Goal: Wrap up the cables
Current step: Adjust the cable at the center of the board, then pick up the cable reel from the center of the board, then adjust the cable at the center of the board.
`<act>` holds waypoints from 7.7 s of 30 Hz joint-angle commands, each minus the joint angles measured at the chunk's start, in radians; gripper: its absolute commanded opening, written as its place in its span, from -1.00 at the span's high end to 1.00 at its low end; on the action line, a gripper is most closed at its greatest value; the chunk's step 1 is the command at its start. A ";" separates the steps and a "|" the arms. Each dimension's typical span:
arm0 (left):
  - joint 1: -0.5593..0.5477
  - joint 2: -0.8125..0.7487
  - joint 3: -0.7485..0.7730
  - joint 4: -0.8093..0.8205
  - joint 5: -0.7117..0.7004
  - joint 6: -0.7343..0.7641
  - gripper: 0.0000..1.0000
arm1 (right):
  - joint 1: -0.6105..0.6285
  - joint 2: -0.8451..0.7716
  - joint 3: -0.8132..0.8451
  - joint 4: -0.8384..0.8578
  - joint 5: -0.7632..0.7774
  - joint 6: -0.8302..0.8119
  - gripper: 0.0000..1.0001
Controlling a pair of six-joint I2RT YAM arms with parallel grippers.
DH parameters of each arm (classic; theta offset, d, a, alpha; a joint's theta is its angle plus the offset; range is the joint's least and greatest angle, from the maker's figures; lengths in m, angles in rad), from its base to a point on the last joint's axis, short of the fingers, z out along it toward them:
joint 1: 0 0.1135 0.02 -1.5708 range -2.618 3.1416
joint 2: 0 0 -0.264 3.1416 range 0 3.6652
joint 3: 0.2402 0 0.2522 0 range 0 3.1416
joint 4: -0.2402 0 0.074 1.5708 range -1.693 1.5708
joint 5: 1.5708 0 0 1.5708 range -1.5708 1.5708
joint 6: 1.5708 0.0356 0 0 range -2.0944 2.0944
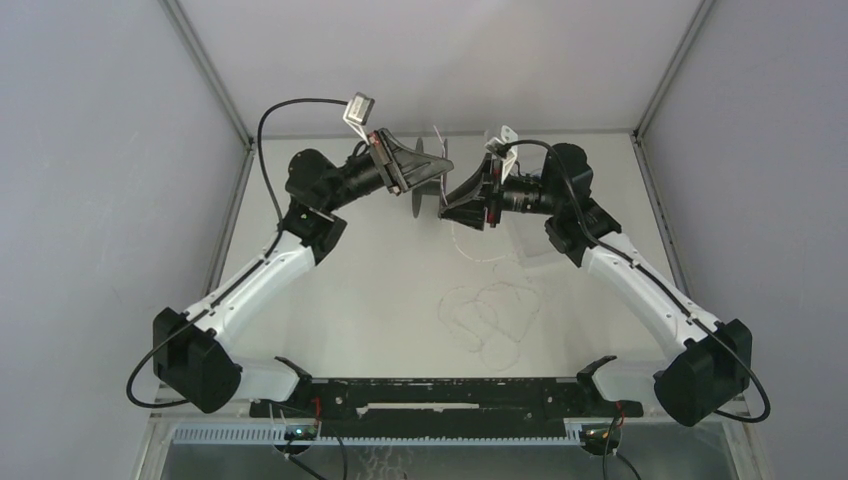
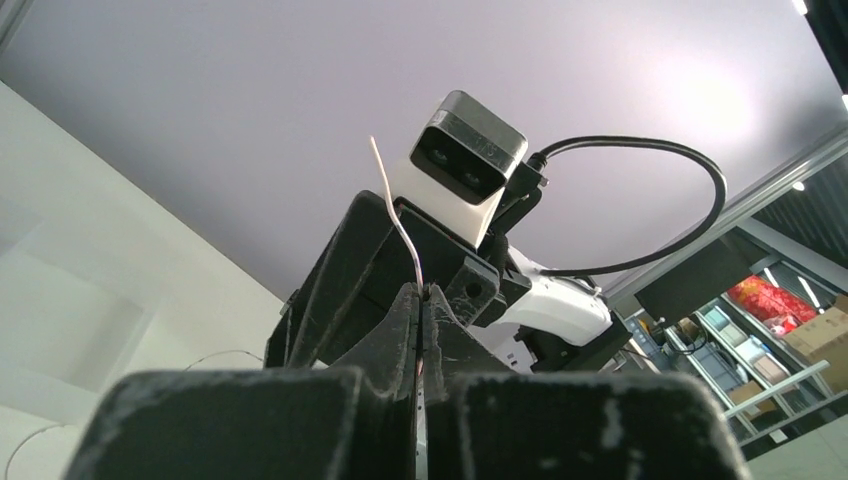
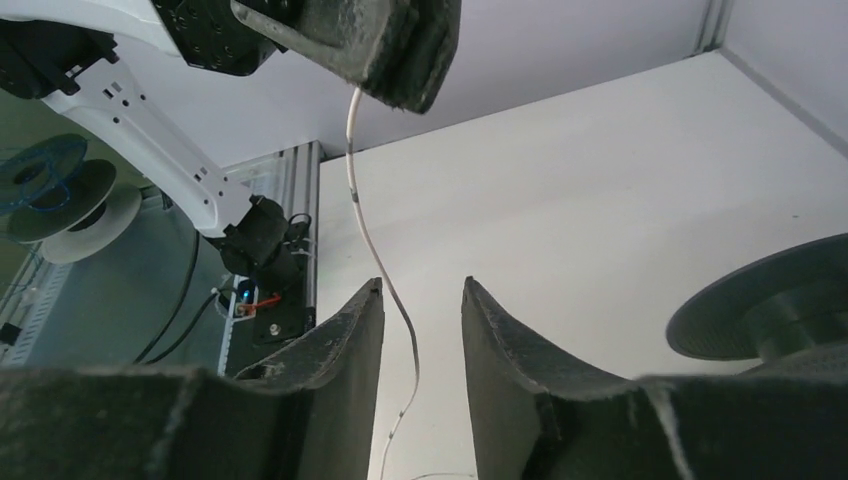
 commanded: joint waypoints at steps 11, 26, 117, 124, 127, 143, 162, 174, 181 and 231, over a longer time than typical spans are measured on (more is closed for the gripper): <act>0.131 0.037 0.037 -0.098 -0.026 0.142 0.10 | -0.134 -0.048 0.036 -0.008 -0.010 0.038 1.00; 0.263 0.582 0.659 -0.716 -0.492 0.780 -0.74 | -0.302 -0.117 -0.029 -0.112 -0.003 -0.027 1.00; -0.031 -0.135 -0.301 -0.517 -0.799 1.005 0.99 | 0.126 0.393 0.607 -1.079 0.400 -0.688 1.00; -0.049 -0.145 -0.351 -0.456 -0.785 1.017 1.00 | 0.135 0.458 0.634 -1.134 0.462 -0.689 1.00; -0.050 -0.151 -0.373 -0.441 -0.788 1.015 0.99 | 0.135 0.468 0.634 -1.157 0.399 -0.670 1.00; -0.085 -0.130 -0.351 -0.454 -0.886 1.004 0.99 | 0.154 0.517 0.592 -1.108 0.090 -0.509 1.00; -0.075 -0.161 -0.360 -0.445 -0.730 1.092 0.44 | 0.096 0.557 0.612 -1.259 -0.026 -0.593 1.00; -0.002 -0.172 -0.412 -0.416 -0.553 1.052 0.38 | 0.139 0.604 0.560 -1.136 -0.115 -0.455 1.00; 0.049 -0.182 -0.447 -0.370 -0.452 0.993 0.29 | 0.161 0.576 0.485 -1.017 -0.077 -0.377 1.00; 0.117 -0.164 -0.476 -0.345 -0.342 0.888 -0.36 | 0.220 0.561 0.437 -0.804 0.166 -0.217 1.00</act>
